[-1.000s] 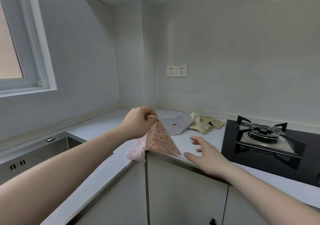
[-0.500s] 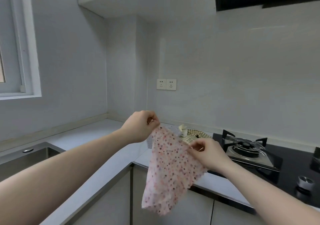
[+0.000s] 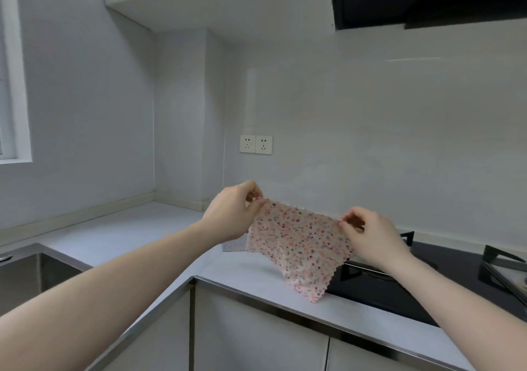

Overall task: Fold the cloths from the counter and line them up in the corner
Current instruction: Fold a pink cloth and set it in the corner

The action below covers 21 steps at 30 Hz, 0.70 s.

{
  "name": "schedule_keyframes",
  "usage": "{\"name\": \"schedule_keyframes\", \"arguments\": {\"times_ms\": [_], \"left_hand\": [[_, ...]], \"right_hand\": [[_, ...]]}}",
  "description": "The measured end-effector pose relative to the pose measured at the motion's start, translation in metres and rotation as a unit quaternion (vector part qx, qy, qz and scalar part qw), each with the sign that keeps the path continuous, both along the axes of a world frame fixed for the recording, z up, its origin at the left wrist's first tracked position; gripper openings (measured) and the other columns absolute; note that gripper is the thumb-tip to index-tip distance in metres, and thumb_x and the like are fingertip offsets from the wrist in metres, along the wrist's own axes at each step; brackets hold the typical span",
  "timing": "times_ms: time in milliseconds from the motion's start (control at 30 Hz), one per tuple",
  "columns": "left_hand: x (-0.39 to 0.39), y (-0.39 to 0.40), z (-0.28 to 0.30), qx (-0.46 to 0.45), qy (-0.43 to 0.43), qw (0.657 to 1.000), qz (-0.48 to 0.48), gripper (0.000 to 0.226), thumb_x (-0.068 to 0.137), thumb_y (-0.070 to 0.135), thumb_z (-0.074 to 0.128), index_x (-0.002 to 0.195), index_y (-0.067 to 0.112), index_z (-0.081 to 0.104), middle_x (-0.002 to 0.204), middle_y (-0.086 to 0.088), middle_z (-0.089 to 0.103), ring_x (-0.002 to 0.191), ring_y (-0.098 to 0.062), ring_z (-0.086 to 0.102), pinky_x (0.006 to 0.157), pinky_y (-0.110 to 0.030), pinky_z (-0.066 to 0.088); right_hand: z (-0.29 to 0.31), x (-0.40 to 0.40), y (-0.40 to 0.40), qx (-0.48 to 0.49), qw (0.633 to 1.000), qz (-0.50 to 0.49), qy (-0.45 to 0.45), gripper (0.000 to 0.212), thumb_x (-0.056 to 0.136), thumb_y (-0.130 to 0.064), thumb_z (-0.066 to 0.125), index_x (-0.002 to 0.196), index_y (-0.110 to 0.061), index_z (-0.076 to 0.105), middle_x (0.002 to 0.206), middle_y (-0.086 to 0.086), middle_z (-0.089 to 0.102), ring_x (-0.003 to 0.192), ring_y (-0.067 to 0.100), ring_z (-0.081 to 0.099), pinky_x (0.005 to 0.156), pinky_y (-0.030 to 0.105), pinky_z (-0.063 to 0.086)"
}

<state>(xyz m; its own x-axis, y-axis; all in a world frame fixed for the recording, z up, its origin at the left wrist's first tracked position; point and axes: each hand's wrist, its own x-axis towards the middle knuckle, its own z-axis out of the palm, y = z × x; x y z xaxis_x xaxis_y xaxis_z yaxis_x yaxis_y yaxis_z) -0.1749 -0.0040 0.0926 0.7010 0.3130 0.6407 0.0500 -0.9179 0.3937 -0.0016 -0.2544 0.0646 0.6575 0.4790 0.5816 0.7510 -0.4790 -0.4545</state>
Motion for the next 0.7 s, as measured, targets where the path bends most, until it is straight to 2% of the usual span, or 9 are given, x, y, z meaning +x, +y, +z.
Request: {"name": "schedule_keyframes", "arguments": {"times_ms": [100,200,300,367,433,467,567,633,700], "left_hand": [[-0.004,0.004,-0.035,0.005,0.048,0.999,-0.007,0.012,0.103,0.04,0.056,0.094,0.031,0.057,0.093,0.014,0.068,0.091,-0.013,0.064,0.08,-0.037,0.053],[-0.011,0.01,-0.069,0.005,0.142,0.99,-0.019,0.011,0.102,0.037,0.057,0.091,0.033,0.056,0.09,0.01,0.07,0.088,-0.015,0.066,0.082,-0.04,0.055],[-0.017,0.013,-0.091,0.016,0.244,0.969,-0.02,0.014,0.101,0.041,0.059,0.091,0.031,0.058,0.093,0.008,0.069,0.085,-0.014,0.063,0.08,-0.032,0.052],[-0.015,0.018,-0.092,0.015,0.257,0.966,-0.01,0.015,0.101,0.042,0.06,0.091,0.031,0.058,0.095,0.009,0.068,0.082,-0.012,0.061,0.079,-0.03,0.05],[-0.008,0.023,-0.083,0.0,0.244,0.97,0.007,0.015,0.102,0.039,0.059,0.092,0.028,0.06,0.1,0.006,0.069,0.081,-0.013,0.063,0.077,-0.03,0.052],[-0.003,0.024,-0.075,-0.015,0.231,0.973,0.014,0.015,0.102,0.037,0.058,0.093,0.025,0.061,0.101,0.003,0.07,0.077,-0.012,0.065,0.071,-0.029,0.051],[0.015,0.02,-0.046,-0.108,0.164,0.98,0.023,0.019,0.104,0.034,0.056,0.096,0.018,0.061,0.095,-0.003,0.074,0.052,-0.002,0.067,0.052,-0.022,0.044],[0.027,0.015,-0.025,-0.194,0.09,0.977,0.019,0.018,0.104,0.032,0.057,0.096,0.016,0.06,0.083,-0.003,0.077,0.051,0.0,0.066,0.051,-0.022,0.046],[0.037,0.009,-0.006,-0.27,0.01,0.963,0.009,0.017,0.104,0.03,0.058,0.096,0.015,0.061,0.078,-0.001,0.078,0.06,-0.005,0.07,0.056,-0.024,0.051]], "right_hand": [[-0.028,-0.004,-0.02,-0.069,0.997,0.028,0.011,0.013,0.094,-0.025,0.07,0.086,-0.035,0.067,0.083,-0.022,0.071,0.082,-0.002,0.066,0.078,0.029,0.055],[-0.057,-0.009,-0.037,-0.155,0.984,0.067,0.051,0.011,0.093,-0.031,0.071,0.086,-0.039,0.069,0.083,-0.023,0.071,0.08,-0.004,0.065,0.076,0.024,0.055],[-0.074,-0.011,-0.046,-0.212,0.972,0.065,0.08,0.011,0.093,-0.042,0.069,0.082,-0.037,0.07,0.078,-0.02,0.07,0.074,0.001,0.064,0.072,0.024,0.053],[-0.075,-0.009,-0.047,-0.215,0.971,0.051,0.092,0.014,0.093,-0.045,0.068,0.082,-0.036,0.07,0.079,-0.018,0.07,0.074,0.001,0.064,0.072,0.025,0.055],[-0.066,-0.003,-0.042,-0.197,0.975,0.037,0.096,0.013,0.096,-0.039,0.067,0.083,-0.036,0.068,0.082,-0.015,0.071,0.078,0.003,0.066,0.072,0.023,0.053],[-0.059,0.002,-0.037,-0.181,0.979,0.025,0.089,0.014,0.097,-0.034,0.066,0.083,-0.035,0.067,0.083,-0.013,0.071,0.08,0.004,0.066,0.071,0.023,0.051],[-0.03,0.018,-0.016,-0.107,0.991,-0.018,0.079,0.013,0.1,-0.025,0.061,0.088,-0.027,0.065,0.086,-0.007,0.072,0.078,0.015,0.067,0.067,0.027,0.046],[-0.006,0.026,-0.003,-0.038,0.994,-0.035,0.095,0.012,0.102,-0.02,0.058,0.09,-0.021,0.062,0.09,0.0,0.074,0.074,0.023,0.071,0.067,0.031,0.052],[0.014,0.032,0.004,0.037,0.991,-0.035,0.125,0.016,0.103,-0.014,0.055,0.089,-0.02,0.059,0.09,0.002,0.072,0.065,0.024,0.073,0.066,0.04,0.062]]}}
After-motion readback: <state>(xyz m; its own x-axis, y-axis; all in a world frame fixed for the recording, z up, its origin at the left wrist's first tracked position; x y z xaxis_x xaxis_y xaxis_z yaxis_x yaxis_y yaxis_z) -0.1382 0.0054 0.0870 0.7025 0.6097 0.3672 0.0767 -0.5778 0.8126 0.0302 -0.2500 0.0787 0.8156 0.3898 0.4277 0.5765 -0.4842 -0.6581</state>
